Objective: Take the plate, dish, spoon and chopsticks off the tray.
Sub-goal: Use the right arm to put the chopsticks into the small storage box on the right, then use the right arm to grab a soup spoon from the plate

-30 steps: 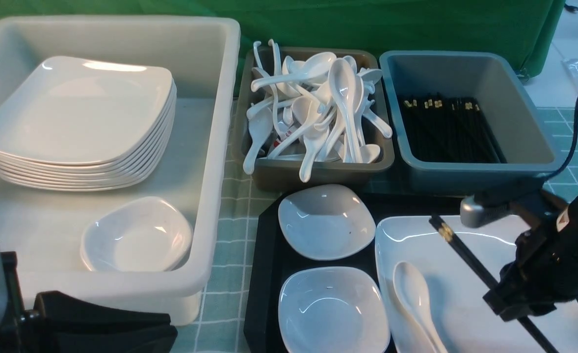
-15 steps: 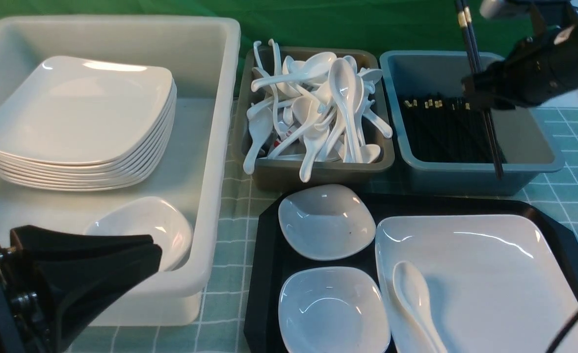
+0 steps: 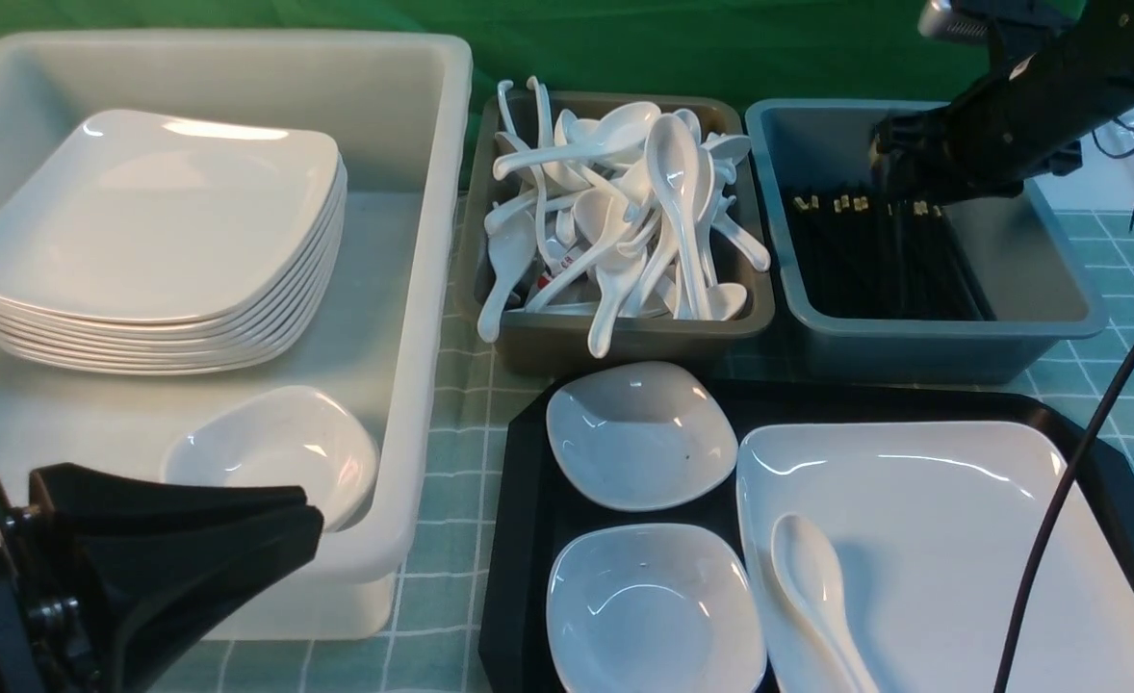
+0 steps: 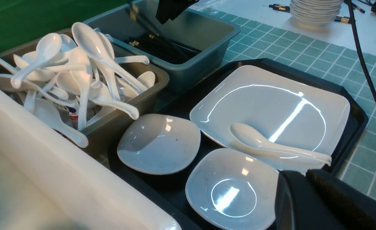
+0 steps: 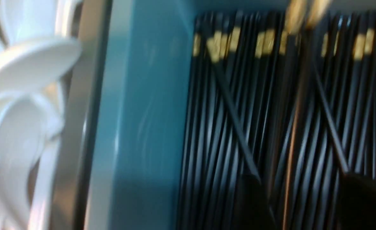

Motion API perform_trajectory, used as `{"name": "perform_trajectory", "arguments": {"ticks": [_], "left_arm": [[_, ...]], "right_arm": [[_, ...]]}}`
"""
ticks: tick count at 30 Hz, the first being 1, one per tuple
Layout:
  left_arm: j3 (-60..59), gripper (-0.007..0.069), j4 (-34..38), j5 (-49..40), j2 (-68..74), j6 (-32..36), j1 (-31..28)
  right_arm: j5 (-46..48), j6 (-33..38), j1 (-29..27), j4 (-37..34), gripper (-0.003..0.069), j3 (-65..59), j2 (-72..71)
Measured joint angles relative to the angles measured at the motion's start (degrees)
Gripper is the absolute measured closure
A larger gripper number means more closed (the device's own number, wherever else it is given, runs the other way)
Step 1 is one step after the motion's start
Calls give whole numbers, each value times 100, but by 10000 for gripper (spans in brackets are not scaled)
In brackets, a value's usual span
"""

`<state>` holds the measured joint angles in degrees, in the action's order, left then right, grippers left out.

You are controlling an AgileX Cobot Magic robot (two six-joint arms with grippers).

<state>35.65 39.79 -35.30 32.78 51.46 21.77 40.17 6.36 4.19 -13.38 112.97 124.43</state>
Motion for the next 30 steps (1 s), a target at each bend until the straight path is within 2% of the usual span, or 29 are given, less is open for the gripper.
{"name": "perform_trajectory", "arguments": {"ticks": [2, 4, 8, 11, 18, 21, 22, 23, 25, 30], "left_arm": [[0, 607, -112, -6, 0, 0, 0], [0, 607, -232, -11, 0, 0, 0], [0, 607, -577, -18, 0, -144, 0], [0, 607, -650, -18, 0, -245, 0], [0, 607, -678, -50, 0, -387, 0], [0, 607, -656, -58, 0, -390, 0], [0, 607, -648, -58, 0, -390, 0], [0, 607, -595, -62, 0, -390, 0], [0, 607, -572, -62, 0, -390, 0], [0, 607, -572, -62, 0, -390, 0]], "right_arm": [[296, 57, 0, 6, 153, 0, -168], [713, 101, 0, 18, 137, 0, -422], [2028, 159, 135, 367, 193, -76, -1183], [2435, 79, 376, 631, 216, -515, -1630], [2280, -109, 1726, 872, 196, -3371, -3199], [1759, -324, 2360, 879, 173, -4627, -3709], [1717, -356, 2438, 879, 172, -4702, -3731], [1313, -474, 2743, 879, 158, -5353, -3856], [837, -636, 2942, 867, 144, -5893, -3844], [168, -845, 2974, 886, 140, -6243, -3651]]}}
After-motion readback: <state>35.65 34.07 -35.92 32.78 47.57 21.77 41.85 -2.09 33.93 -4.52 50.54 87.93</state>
